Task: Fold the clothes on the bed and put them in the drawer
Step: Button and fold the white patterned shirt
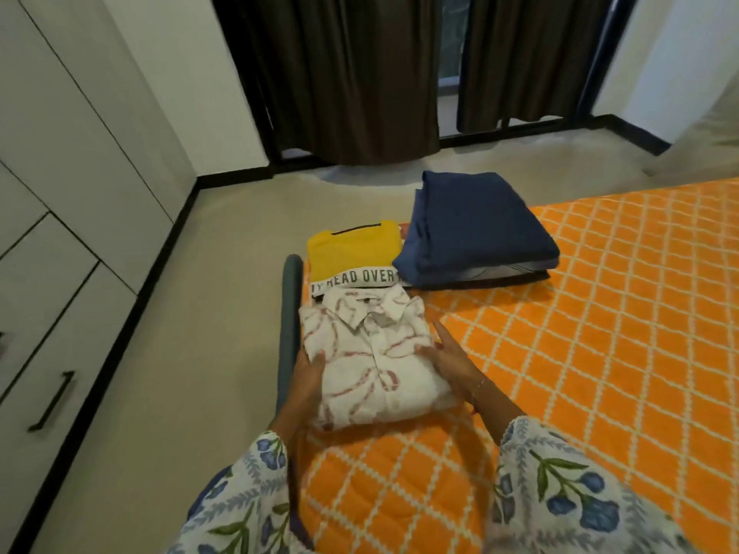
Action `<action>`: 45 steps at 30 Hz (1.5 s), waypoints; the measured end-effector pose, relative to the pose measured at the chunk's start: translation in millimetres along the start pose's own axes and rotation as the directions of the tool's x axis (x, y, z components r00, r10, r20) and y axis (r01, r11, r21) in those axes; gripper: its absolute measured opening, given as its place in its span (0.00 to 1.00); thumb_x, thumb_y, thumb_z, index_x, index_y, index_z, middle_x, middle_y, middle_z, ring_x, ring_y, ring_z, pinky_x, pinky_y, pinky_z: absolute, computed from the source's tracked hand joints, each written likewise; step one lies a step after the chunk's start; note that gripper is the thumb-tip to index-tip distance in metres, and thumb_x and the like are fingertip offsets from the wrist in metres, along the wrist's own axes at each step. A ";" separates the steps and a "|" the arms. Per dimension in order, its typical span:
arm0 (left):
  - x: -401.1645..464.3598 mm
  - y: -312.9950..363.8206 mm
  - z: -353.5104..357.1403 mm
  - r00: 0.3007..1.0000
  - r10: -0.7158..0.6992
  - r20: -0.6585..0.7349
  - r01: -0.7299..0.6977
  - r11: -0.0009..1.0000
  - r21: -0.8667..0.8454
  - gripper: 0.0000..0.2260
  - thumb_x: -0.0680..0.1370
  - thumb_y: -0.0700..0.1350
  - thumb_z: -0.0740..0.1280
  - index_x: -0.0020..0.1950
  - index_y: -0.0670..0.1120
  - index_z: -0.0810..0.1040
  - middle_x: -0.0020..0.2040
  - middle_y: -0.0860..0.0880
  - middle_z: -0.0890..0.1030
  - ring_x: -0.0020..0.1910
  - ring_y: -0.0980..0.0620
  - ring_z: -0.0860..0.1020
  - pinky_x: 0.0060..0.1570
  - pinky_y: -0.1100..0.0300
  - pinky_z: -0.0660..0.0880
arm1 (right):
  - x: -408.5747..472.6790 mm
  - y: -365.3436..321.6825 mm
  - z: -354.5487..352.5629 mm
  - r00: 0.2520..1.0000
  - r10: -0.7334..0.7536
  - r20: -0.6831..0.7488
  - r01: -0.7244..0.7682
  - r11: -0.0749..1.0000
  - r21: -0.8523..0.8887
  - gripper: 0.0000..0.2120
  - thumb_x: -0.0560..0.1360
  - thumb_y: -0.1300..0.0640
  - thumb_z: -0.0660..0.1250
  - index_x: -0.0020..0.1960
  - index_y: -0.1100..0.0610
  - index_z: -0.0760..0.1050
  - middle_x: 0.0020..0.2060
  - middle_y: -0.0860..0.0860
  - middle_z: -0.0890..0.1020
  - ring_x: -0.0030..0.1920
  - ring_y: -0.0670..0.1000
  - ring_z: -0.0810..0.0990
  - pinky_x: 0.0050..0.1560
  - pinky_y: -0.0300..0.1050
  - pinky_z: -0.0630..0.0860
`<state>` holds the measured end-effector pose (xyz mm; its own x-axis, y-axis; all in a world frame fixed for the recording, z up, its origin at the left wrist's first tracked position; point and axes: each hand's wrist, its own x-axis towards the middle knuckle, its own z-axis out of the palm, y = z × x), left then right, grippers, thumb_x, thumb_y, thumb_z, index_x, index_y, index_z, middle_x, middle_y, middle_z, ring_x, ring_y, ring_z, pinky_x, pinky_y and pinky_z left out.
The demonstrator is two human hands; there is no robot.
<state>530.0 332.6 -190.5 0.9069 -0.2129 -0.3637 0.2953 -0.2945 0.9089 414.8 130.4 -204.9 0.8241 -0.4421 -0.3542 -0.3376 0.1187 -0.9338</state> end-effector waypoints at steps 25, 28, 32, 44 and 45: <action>-96.4 42.1 125.9 0.761 0.611 0.218 -0.546 0.422 0.724 0.30 0.79 0.47 0.63 0.77 0.42 0.53 0.78 0.41 0.53 0.77 0.43 0.53 0.69 0.42 0.54 | -119.7 -16.7 -97.5 0.804 -0.515 -0.297 -0.093 0.383 -0.919 0.29 0.79 0.53 0.63 0.76 0.58 0.57 0.75 0.63 0.58 0.74 0.62 0.58 0.65 0.60 0.64; -125.9 47.6 169.8 0.710 0.635 0.303 -0.639 0.401 0.656 0.31 0.80 0.47 0.62 0.78 0.44 0.50 0.78 0.43 0.50 0.77 0.46 0.49 0.70 0.44 0.54 | -154.4 -11.2 -141.4 0.765 -0.529 -0.367 -0.176 0.376 -0.910 0.29 0.79 0.53 0.64 0.76 0.58 0.58 0.75 0.63 0.58 0.74 0.63 0.58 0.66 0.63 0.64; -176.7 48.5 241.7 0.568 0.679 0.465 -0.794 0.304 0.527 0.30 0.79 0.46 0.63 0.77 0.43 0.52 0.78 0.43 0.51 0.77 0.46 0.49 0.69 0.44 0.54 | -204.1 7.9 -206.0 0.693 -0.528 -0.491 -0.329 0.375 -0.867 0.30 0.76 0.52 0.68 0.74 0.58 0.63 0.73 0.62 0.63 0.72 0.63 0.63 0.62 0.64 0.69; -359.5 26.6 442.5 0.150 0.594 0.791 -0.988 0.053 0.148 0.32 0.79 0.53 0.63 0.77 0.42 0.53 0.78 0.39 0.46 0.77 0.40 0.46 0.67 0.38 0.59 | -390.8 49.7 -375.8 0.405 -0.108 -0.908 -0.858 0.300 -0.418 0.39 0.76 0.36 0.58 0.78 0.53 0.48 0.77 0.60 0.45 0.76 0.62 0.42 0.70 0.70 0.49; -376.9 23.8 450.8 0.131 0.547 0.827 -0.991 0.054 0.121 0.34 0.79 0.55 0.62 0.78 0.44 0.50 0.77 0.40 0.41 0.77 0.40 0.41 0.69 0.40 0.54 | -405.3 53.9 -382.0 0.316 -0.001 -0.949 -0.912 0.277 -0.304 0.42 0.74 0.33 0.58 0.78 0.53 0.47 0.77 0.61 0.44 0.76 0.65 0.41 0.68 0.73 0.47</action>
<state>59.8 -14.2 -123.8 0.0314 -0.9592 0.2811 -0.9192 0.0827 0.3851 -111.2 -23.7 -92.1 -0.1712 -0.9833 -0.0623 -0.9829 0.1660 0.0800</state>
